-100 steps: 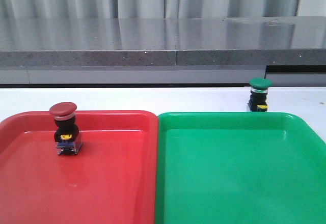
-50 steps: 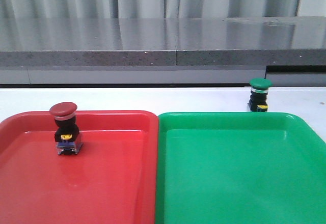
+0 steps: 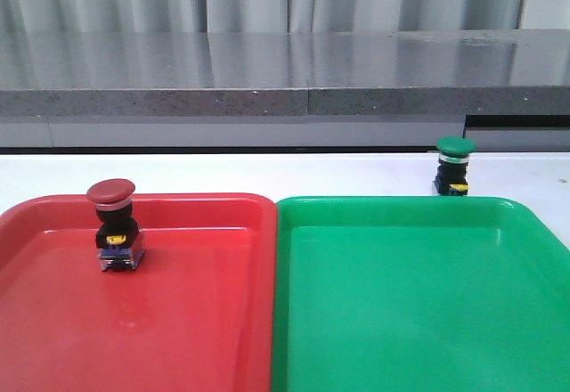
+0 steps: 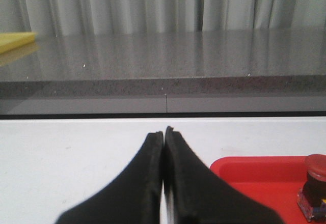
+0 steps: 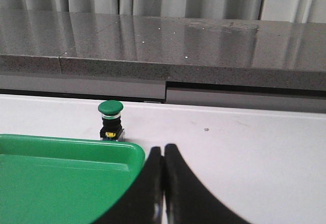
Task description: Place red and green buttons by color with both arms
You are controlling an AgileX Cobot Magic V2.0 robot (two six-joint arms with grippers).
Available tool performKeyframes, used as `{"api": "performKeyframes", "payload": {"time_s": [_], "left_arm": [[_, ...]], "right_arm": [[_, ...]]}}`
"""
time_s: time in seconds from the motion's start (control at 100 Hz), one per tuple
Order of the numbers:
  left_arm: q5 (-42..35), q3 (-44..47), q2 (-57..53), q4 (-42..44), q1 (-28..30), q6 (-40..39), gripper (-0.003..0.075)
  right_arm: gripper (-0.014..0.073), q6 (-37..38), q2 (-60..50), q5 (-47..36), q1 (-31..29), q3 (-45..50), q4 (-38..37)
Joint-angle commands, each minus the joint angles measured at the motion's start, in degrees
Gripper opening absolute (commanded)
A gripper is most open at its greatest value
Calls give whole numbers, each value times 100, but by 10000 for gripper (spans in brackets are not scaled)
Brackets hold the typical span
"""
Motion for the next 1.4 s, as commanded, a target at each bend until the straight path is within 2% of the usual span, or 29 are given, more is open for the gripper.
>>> {"api": "performKeyframes", "payload": {"time_s": [0.0,1.109,1.299,1.389], "left_arm": [[-534,241,-154,-57,17,-19,-19],[-586,241,-164,-57,17,-19,-19],[-586,241,-164,-57,-152,-19,-19],[-586,241,-164,-57,-164,-19,-19]], "right_arm": [[-59,-43,-103,-503,-3,-80,0],[-59,-43,-103,-503,-3,-80,0],[-59,-38,-97,-1083,-3,-92,0],[-59,-38,-83,-944,-6,-291,106]]}}
